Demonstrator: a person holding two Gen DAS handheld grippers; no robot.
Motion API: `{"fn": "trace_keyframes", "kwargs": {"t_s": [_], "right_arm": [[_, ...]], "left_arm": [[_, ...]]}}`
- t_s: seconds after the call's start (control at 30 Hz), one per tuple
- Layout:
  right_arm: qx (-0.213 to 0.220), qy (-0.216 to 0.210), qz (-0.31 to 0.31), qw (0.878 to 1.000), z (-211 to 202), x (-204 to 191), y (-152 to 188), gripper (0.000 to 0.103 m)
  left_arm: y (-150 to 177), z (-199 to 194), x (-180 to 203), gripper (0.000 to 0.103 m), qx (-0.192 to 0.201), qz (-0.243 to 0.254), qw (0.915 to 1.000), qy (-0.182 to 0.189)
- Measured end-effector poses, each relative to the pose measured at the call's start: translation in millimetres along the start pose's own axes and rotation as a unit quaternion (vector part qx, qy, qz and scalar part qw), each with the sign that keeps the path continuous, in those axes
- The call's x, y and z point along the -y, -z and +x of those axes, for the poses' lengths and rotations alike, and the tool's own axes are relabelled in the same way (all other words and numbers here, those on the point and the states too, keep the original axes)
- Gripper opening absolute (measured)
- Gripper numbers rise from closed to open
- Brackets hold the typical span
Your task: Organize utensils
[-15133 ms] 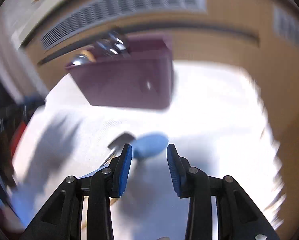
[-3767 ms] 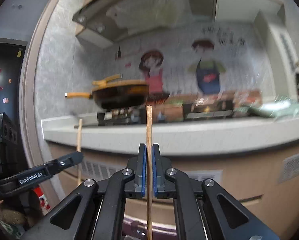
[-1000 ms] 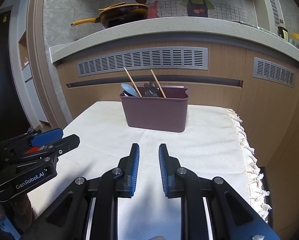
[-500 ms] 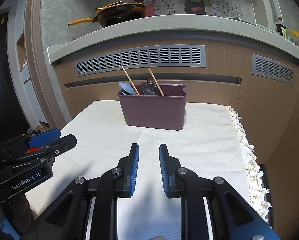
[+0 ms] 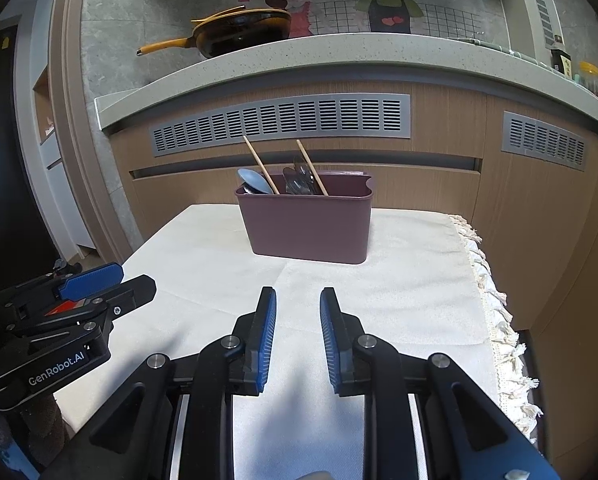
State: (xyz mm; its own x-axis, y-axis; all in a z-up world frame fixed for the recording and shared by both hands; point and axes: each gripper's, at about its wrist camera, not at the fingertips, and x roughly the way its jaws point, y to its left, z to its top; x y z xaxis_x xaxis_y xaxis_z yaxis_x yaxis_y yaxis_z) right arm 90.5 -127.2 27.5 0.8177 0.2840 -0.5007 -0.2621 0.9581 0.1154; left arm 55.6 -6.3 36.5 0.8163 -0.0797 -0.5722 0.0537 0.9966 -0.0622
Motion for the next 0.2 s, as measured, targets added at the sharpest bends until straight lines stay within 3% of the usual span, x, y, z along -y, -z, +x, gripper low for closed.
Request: {"fn": "trace_keyframes", "kwargs": {"t_s": [0.2], "right_arm": [[0.007,0.0,-0.003,1.0,-2.8,-1.6,0.0,0.022]], "left_arm": [[1.0,0.1,0.2,0.045,0.005,0.002,1.0,-0.002]]}}
